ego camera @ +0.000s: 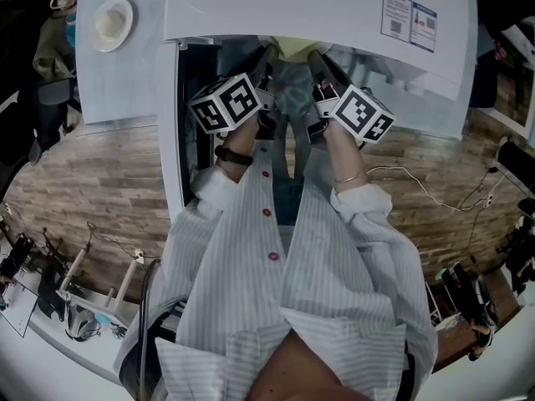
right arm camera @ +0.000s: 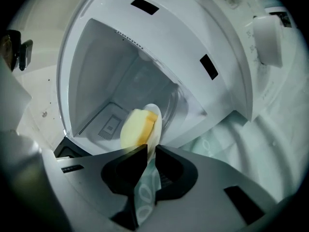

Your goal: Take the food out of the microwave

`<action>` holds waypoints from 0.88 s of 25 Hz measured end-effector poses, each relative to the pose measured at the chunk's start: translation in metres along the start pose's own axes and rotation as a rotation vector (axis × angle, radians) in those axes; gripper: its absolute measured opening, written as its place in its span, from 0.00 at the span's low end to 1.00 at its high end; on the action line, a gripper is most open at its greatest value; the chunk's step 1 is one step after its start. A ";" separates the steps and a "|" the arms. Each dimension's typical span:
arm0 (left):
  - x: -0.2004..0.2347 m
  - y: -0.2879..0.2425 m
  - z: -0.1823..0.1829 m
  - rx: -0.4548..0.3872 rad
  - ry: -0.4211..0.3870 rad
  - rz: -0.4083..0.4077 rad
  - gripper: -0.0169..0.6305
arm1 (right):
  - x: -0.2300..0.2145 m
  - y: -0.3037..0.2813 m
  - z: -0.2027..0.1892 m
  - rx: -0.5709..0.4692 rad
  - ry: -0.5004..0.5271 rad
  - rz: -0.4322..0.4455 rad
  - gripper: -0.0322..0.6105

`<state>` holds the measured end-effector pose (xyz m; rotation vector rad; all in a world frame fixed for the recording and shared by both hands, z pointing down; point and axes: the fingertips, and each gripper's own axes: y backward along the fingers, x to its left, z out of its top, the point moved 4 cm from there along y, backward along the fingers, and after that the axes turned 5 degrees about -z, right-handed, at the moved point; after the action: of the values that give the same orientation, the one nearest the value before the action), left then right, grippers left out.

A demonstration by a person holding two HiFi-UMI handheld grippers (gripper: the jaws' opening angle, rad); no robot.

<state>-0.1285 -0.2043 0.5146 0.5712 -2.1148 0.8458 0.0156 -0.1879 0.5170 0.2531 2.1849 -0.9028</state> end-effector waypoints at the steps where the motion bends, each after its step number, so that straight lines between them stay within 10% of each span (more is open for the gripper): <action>1: 0.000 0.001 -0.001 0.002 -0.005 0.003 0.13 | 0.000 0.001 -0.001 -0.001 0.000 0.000 0.16; 22: -0.031 0.044 -0.045 -0.073 -0.030 0.065 0.13 | -0.005 0.052 -0.018 0.034 0.068 0.080 0.16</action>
<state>-0.1150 -0.1378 0.4951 0.4826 -2.1926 0.7966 0.0311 -0.1369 0.5016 0.3899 2.2062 -0.8997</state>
